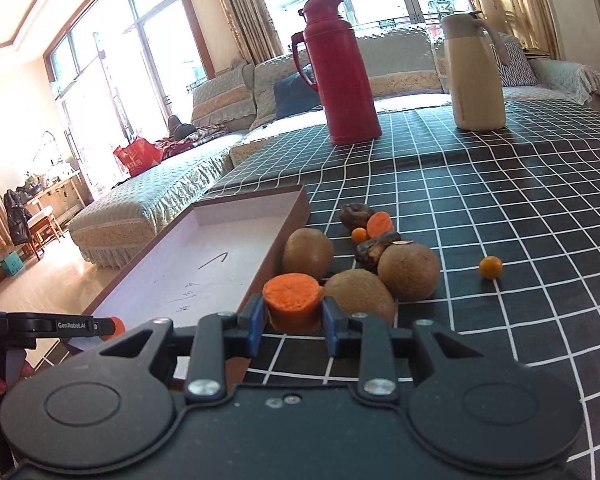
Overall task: Organize fruits
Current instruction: 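Carry both carrot slices into the tray and open both grippers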
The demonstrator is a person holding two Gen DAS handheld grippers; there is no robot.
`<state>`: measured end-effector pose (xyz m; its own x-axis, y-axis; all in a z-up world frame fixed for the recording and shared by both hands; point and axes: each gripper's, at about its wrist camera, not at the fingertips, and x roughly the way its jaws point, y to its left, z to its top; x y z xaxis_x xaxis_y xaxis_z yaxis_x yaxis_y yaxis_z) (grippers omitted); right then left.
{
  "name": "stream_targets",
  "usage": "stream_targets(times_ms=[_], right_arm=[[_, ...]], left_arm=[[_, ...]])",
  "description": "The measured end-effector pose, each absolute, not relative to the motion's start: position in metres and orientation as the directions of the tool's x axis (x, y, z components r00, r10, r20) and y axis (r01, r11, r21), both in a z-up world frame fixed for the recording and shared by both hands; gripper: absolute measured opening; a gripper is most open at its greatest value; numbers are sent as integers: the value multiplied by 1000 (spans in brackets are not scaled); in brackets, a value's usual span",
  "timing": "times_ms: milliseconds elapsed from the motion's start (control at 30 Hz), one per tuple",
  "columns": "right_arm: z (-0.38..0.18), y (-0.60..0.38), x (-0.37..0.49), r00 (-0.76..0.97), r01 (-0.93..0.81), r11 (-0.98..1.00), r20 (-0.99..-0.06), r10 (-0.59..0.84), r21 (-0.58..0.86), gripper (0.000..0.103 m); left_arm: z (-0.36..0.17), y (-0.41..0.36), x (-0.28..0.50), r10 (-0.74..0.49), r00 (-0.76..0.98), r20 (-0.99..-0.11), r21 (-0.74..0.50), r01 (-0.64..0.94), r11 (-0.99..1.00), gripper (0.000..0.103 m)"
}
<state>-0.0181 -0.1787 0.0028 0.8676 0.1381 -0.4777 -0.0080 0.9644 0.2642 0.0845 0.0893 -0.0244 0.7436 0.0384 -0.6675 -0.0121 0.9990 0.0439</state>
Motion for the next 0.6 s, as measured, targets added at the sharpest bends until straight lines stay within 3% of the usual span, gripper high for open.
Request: stream_targets(times_ms=[300,333,367,433,600], right_arm=[[2,-163,-12,857,-60,964,-481,183,259,29],[2,-161,-11,854,-67,964,-484,190,259,29],[2,-159,-10,852,-76,964,-486,197,256,29],[2,-154,-7,848,-100,966,-488,209,240,29],[5,-135,3,831,-181,967,-498,247,178,29]], left_arm=[[-13,91,57,57,800,-598,47,-37,998,31],[-12,91,54,65,806,-589,53,-42,998,41],[-11,91,50,83,813,-577,62,-58,996,60],[-8,93,44,118,829,-547,75,-92,993,75],[-6,96,36,131,833,-538,74,-108,991,75]])
